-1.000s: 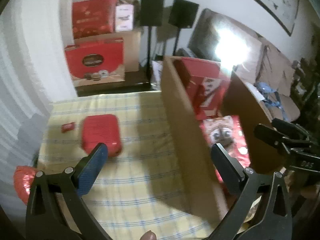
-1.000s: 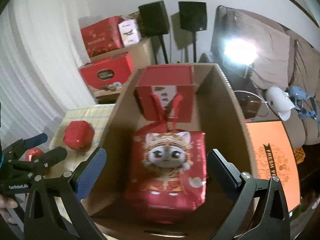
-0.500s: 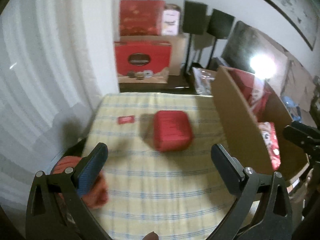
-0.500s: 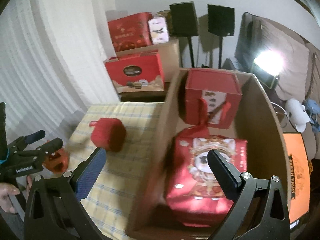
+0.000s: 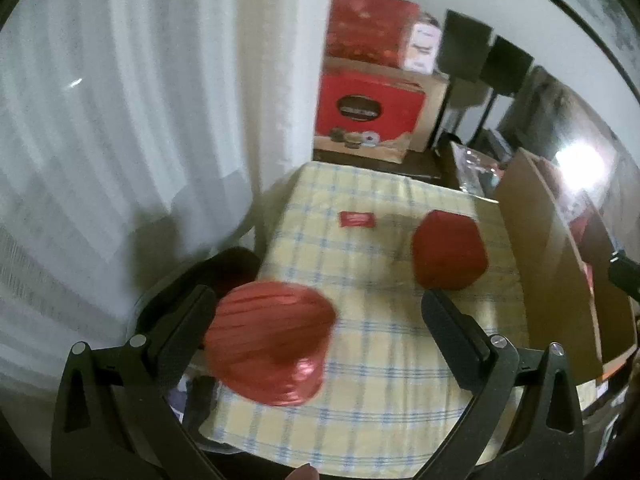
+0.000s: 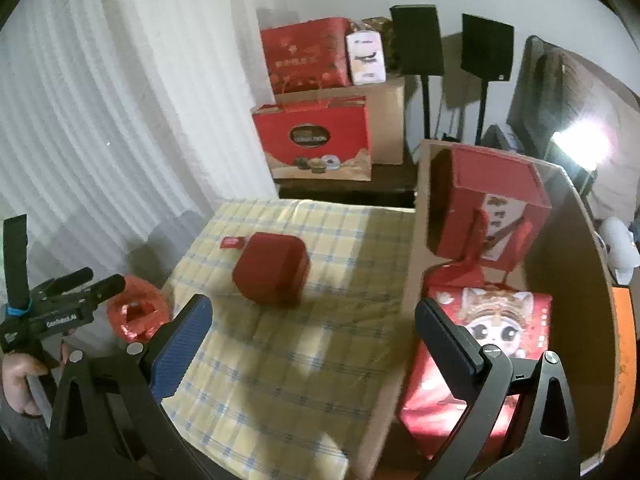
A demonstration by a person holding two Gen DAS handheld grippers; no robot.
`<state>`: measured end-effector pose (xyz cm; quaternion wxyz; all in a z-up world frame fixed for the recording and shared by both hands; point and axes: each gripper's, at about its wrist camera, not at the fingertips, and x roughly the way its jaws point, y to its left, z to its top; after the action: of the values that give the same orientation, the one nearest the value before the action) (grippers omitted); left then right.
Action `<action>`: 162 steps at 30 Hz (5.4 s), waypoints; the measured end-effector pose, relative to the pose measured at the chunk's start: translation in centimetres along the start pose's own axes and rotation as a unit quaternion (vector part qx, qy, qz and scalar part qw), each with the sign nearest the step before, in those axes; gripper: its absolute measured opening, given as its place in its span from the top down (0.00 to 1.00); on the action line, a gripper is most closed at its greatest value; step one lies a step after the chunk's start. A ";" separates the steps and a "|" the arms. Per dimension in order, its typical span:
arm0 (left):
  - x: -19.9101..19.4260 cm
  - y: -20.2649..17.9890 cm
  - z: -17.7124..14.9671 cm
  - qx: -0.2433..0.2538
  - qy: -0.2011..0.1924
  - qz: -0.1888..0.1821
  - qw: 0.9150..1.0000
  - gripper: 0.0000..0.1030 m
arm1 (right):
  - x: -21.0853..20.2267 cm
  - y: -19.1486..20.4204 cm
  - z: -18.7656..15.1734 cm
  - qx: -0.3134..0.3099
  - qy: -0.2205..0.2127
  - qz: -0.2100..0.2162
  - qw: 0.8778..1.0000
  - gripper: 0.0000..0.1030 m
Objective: Organize objects
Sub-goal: 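Grasp the red foil ball with the right gripper, then lift and carry the red foil ball with the right gripper to the tray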
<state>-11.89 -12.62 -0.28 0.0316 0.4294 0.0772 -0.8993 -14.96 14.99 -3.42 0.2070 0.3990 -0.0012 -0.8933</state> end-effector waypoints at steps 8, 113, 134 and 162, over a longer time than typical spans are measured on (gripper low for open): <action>0.4 3.6 -1.0 -0.022 0.007 0.004 1.000 0.00 | 1.9 3.0 -0.3 -0.018 0.015 0.023 0.999 0.01; 1.0 -7.6 -2.3 0.073 0.009 -0.153 0.985 0.21 | 7.7 8.1 1.2 0.094 0.114 0.252 0.956 0.67; -1.1 -18.0 -0.1 0.141 0.000 -0.202 0.969 0.21 | 0.8 -1.1 2.7 0.135 0.051 0.225 0.964 0.67; -1.6 -30.9 -1.6 0.218 0.026 -0.257 0.941 0.21 | -6.0 -13.0 -0.1 0.202 -0.001 0.174 0.964 0.67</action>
<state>-13.49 18.12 3.45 -0.2964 0.4145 -0.0120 -0.8603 -16.16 29.14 -1.37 0.2743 0.4251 -0.2513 -0.8251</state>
